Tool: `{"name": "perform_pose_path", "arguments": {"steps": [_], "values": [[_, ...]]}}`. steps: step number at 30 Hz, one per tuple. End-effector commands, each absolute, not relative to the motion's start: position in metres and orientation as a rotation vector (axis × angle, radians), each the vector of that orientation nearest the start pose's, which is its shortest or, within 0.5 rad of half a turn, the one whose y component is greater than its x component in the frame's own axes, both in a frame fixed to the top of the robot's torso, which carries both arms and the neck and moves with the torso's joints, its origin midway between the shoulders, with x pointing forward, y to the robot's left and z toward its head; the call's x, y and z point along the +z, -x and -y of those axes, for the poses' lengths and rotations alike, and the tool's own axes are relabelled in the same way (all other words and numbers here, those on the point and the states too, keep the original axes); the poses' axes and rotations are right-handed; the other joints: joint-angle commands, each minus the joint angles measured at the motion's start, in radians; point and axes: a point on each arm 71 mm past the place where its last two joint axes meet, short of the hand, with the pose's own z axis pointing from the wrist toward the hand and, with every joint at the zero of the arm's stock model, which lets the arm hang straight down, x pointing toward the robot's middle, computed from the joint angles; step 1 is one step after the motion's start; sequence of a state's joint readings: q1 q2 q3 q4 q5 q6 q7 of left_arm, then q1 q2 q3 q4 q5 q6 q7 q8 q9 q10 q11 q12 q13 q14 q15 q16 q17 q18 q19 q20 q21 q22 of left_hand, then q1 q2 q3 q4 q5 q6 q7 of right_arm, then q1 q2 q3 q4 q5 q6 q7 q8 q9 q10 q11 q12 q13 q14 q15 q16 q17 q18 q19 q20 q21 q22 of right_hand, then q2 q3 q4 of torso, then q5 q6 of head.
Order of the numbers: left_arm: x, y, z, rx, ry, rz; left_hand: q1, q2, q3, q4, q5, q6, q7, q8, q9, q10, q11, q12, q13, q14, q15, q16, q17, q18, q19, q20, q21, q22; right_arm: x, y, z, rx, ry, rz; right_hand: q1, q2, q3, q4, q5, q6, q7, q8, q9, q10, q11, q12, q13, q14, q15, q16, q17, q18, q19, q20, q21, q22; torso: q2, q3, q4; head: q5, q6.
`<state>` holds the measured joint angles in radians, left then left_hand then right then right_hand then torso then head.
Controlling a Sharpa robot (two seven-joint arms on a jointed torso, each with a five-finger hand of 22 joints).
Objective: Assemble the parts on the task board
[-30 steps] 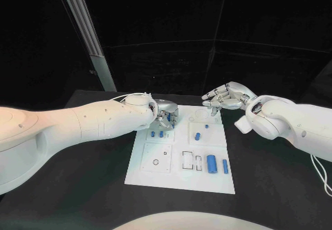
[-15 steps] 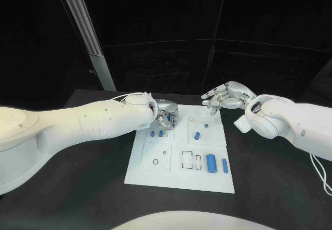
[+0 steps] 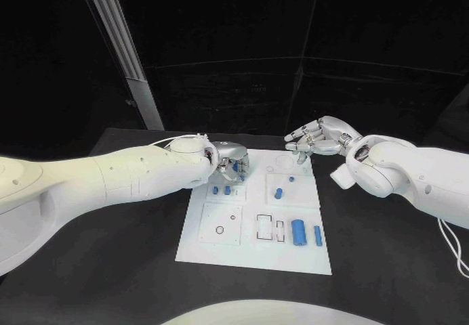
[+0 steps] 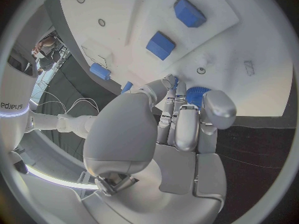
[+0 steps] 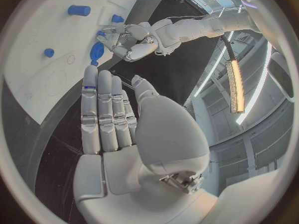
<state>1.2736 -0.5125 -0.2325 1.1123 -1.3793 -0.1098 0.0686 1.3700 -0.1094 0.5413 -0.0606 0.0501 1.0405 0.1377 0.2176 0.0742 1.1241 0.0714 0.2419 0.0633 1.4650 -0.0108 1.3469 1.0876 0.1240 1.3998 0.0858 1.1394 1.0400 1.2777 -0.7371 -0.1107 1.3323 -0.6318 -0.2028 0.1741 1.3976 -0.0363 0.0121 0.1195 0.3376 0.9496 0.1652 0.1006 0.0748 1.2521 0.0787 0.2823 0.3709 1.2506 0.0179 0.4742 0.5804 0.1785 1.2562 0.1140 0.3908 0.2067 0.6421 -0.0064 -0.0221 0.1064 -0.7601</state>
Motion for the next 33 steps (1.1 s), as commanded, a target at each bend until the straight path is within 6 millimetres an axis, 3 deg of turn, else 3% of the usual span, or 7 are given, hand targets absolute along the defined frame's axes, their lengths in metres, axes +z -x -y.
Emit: {"name": "perform_pose_path", "arguments": {"steps": [1, 21, 26, 33], "values": [[-0.233, -0.533, -0.143, -0.69, -0.367, -1.857, -0.001, -0.004, 0.009, -0.001, 0.001, 0.0, 0.007, -0.006, -0.002, 0.004, 0.005, -0.005, 0.001, 0.023, 0.0, 0.003, -0.002, -0.012, 0.007, 0.001, 0.003, 0.002, -0.182, -0.523, 0.198, 1.18, -0.449, -1.747, 0.0, 0.006, 0.001, 0.005, 0.006, -0.007, 0.0, 0.004, 0.001, -0.005, -0.001, 0.007, 0.001, -0.006, -0.003, 0.004, 0.002, 0.001, -0.006, 0.003, 0.002, 0.001, -0.001, 0.0005, 0.0002, 0.0, 0.002], [-0.223, -0.525, -0.195, -0.68, -0.245, -1.852, -0.006, -0.009, 0.013, -0.004, 0.001, 0.005, 0.007, -0.009, -0.002, 0.011, 0.005, -0.01, 0.002, 0.023, 0.0, 0.004, -0.004, -0.013, 0.008, 0.003, 0.007, 0.008, -0.181, -0.523, 0.201, 1.175, -0.453, -1.744, 0.0, 0.006, 0.001, 0.005, 0.006, -0.007, 0.0, 0.004, 0.001, -0.005, -0.001, 0.007, 0.001, -0.006, -0.003, 0.004, 0.002, 0.001, -0.006, 0.003, 0.002, 0.001, 0.001, 0.0001, 0.0001, -0.001, 0.005], [-0.22, -0.525, -0.202, -0.689, -0.215, -1.848, -0.008, -0.01, 0.014, -0.005, 0.001, 0.007, 0.007, -0.01, -0.002, 0.014, 0.005, -0.011, 0.003, 0.023, 0.0, 0.005, -0.003, -0.013, 0.008, 0.003, 0.008, 0.01, -0.182, -0.523, 0.202, 1.174, -0.454, -1.744, 0.0, 0.006, 0.001, 0.005, 0.006, -0.007, 0.0, 0.004, 0.001, -0.005, -0.001, 0.007, 0.001, -0.006, -0.003, 0.004, 0.002, 0.001, -0.006, 0.003, 0.002, 0.001, 0.001, -0.0011, 0.001, -0.002, 0.005], [-0.221, -0.524, -0.205, -0.688, -0.203, -1.879, -0.009, -0.011, 0.017, -0.007, 0.001, 0.013, 0.006, -0.011, -0.001, 0.02, 0.004, -0.014, 0.003, 0.022, 0.0, 0.005, -0.004, -0.013, 0.008, 0.003, 0.01, 0.013, -0.182, -0.523, 0.202, 1.174, -0.454, -1.746, 0.0, 0.006, 0.001, 0.005, 0.006, -0.007, 0.0, 0.004, 0.001, -0.005, -0.001, 0.007, 0.001, -0.006, -0.003, 0.004, 0.002, 0.001, -0.006, 0.003, 0.002, 0.001, 0.001, 0.0007, -0.0013, 0.001, 0.004]]}}
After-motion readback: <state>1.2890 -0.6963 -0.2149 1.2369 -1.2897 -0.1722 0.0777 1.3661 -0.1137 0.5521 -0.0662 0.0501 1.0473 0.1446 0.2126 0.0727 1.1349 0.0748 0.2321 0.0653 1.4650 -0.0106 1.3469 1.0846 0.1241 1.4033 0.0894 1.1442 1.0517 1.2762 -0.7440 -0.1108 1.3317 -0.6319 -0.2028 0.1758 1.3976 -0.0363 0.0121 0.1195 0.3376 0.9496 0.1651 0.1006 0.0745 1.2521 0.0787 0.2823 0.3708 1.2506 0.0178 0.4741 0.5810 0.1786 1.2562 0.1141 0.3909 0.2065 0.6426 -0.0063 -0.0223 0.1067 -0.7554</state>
